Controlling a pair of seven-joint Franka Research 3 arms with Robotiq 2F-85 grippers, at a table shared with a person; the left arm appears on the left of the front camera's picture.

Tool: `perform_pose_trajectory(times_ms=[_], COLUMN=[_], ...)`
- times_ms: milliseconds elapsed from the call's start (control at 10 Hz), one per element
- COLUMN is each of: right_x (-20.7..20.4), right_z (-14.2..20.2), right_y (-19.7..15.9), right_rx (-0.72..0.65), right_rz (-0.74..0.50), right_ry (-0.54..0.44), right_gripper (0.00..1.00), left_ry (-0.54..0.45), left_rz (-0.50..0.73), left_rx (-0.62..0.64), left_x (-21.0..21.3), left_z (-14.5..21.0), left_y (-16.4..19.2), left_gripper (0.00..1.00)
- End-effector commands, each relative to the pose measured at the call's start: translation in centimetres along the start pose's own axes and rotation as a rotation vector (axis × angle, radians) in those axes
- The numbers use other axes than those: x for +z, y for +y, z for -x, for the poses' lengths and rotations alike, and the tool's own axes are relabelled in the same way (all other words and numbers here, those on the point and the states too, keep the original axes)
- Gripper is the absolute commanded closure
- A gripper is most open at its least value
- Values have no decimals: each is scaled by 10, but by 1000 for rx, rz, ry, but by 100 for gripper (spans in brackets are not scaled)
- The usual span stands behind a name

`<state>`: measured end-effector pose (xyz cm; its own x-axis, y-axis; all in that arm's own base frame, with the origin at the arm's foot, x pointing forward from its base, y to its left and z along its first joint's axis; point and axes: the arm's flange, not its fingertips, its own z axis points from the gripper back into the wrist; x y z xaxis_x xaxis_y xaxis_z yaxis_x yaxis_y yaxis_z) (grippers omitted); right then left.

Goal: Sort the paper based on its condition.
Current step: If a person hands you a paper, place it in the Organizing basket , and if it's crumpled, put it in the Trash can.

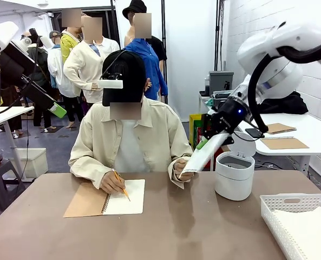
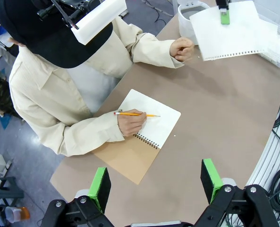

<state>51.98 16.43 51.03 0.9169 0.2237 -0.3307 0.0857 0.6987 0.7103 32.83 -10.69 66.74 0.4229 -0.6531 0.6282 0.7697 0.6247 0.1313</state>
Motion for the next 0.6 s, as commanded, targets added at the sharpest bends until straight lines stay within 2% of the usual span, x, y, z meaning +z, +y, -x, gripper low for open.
perform_pose_trajectory(times_ms=[0,100,200,300,500], right_x=[9,17,28,36,57], right_z=[25,39,52,68,94], right_y=[11,15,16,19,19], right_rx=[109,136,153,214,301], right_rz=[82,177,270,301,434], right_ry=[-54,-139,-177,-164,-269], right_gripper=[100,100,100,100,100], left_ry=[-4,-4,-4,-4,-4], left_rz=[-2,-2,-2,-2,-2], left_rx=[4,4,4,4,4], left_x=[0,0,0,0,0], left_z=[0,0,0,0,0], left_y=[1,1,1,1,1], left_gripper=[0,0,0,0,0])
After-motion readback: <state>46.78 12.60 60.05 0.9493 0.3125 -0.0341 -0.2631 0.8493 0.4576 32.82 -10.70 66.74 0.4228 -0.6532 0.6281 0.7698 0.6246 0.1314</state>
